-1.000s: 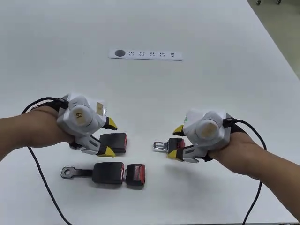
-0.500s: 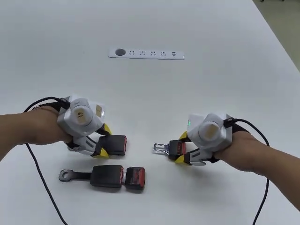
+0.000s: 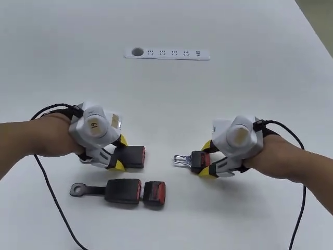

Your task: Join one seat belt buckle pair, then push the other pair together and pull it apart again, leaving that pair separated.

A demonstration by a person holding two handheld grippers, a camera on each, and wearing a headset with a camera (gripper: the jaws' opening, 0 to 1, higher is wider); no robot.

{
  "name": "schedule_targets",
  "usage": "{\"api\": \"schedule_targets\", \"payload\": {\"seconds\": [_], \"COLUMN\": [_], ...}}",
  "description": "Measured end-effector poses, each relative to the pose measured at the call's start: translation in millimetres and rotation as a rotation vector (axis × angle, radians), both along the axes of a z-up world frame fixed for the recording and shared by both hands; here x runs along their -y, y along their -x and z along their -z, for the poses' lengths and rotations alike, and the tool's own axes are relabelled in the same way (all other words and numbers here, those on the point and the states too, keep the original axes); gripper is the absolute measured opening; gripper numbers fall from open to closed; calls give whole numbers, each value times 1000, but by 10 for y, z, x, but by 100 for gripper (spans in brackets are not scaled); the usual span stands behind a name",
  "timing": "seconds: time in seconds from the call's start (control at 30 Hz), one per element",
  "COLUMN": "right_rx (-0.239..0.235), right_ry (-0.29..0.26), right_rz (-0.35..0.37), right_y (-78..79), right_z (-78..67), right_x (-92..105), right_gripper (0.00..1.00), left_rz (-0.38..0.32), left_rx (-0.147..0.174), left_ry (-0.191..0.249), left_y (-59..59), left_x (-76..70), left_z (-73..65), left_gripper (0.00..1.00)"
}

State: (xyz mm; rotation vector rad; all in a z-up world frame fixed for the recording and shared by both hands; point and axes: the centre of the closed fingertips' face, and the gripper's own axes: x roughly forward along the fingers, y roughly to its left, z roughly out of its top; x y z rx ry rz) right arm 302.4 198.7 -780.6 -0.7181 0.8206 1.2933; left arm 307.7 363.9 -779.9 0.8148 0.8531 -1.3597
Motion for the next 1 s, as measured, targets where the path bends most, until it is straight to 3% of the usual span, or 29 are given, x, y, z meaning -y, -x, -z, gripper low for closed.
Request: {"api": "schedule_targets", "payload": {"seconds": [0.57, 0.73, 1.0], "right_rx": [33, 63, 45], "right_ry": [-53, -40, -54], "right_rz": [-24, -35, -36], "right_y": [-17, -31, -52], "right_z": [-14, -37, -17], "right_x": [-691, -743, -839], "right_gripper": [32, 32, 32], "left_rz": [-1, 0, 5], "left_rx": [7, 5, 1], "left_ry": [4, 0, 1], "left_y": [-1, -1, -6], "left_x": [-8, -4, -9], "left_z": [-2, -6, 0], "left_gripper": [33, 33, 33]}}
